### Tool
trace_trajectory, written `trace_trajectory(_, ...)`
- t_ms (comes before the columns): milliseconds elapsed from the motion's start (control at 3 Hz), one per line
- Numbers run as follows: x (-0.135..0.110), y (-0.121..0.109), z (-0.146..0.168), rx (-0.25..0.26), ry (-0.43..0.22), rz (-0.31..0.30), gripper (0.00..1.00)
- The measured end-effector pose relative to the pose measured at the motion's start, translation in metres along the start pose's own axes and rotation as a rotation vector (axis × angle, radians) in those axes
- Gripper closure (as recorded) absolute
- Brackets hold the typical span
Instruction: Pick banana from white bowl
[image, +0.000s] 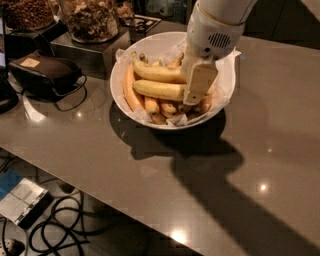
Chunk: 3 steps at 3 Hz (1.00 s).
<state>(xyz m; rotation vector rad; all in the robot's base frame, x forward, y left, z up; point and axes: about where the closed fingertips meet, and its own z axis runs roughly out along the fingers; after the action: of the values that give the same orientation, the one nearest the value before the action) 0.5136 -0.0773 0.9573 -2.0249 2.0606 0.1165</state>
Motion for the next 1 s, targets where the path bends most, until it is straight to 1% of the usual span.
trace_trajectory(1000, 0.009, -0.009, 0.02, -0.022, 0.046, -0.001, 0.47)
